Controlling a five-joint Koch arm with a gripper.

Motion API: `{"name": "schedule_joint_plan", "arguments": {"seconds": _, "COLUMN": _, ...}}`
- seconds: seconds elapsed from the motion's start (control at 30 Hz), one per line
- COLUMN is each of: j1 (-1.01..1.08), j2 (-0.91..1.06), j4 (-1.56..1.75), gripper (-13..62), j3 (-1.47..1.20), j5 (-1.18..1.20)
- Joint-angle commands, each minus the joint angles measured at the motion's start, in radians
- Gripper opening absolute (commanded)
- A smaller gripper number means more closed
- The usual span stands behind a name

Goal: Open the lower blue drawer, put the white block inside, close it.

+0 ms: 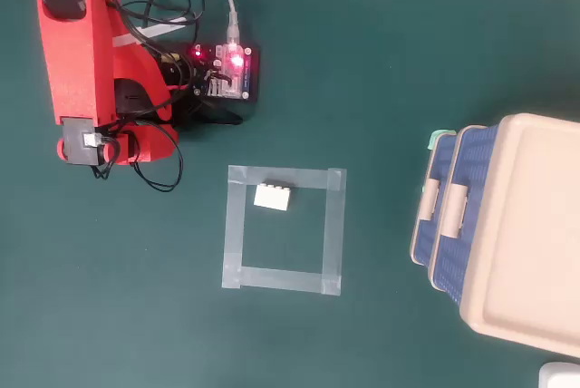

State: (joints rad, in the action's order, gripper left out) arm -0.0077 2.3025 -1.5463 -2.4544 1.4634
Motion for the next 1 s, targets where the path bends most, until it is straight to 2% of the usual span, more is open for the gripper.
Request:
{"name": "schedule_joint_plan", "arguments": {"seconds": 0.0, "j1": 0.012, "j2": 0.048, "j4": -0.117, "gripper": 34.7, "j3": -0.012, "j5": -0.034}}
{"name": "schedule_joint_plan", "arguments": {"seconds": 0.3, "j1": 0.015, "j2": 0.049, "j4": -0.156, "gripper": 34.5, "j3": 0.02, "j5": -0.032}}
{"name": "schedule_joint_plan", "arguments": {"seconds": 0.43, "j1": 0.014, "j2": 0.048, "j4": -0.314, "gripper": 33.8, "j3": 0.359, "j5": 0.023}}
{"name": "schedule_joint_plan", "arguments": {"seconds": 0.53, "j1": -0.046, "j2": -0.002, "j4": -0.328, "gripper": 33.5, "j3": 0.624, "j5": 0.216}}
{"name": "schedule_joint_plan", "arguments": {"seconds": 0.63, "j1": -0.324, "j2": -0.127, "j4": -0.245, "gripper": 33.4, "j3": 0.759, "j5": 0.546}}
{"name": "schedule_joint_plan", "arguments": {"seconds": 0.7, "j1": -0.64, "j2": -0.186, "j4": -0.101, "gripper": 33.4, "j3": 0.787, "j5": 0.839}}
{"name": "schedule_joint_plan", "arguments": {"seconds": 0.8, "j1": -1.008, "j2": -0.225, "j4": 0.212, "gripper": 33.6, "j3": 0.778, "j5": 1.213}}
{"name": "schedule_joint_plan", "arguments": {"seconds": 0.87, "j1": -1.15, "j2": -0.236, "j4": 0.434, "gripper": 33.5, "j3": 0.739, "j5": 1.342}}
{"name": "schedule_joint_plan", "arguments": {"seconds": 0.97, "j1": -1.258, "j2": -0.239, "j4": 0.805, "gripper": 33.4, "j3": 0.615, "j5": 1.463}}
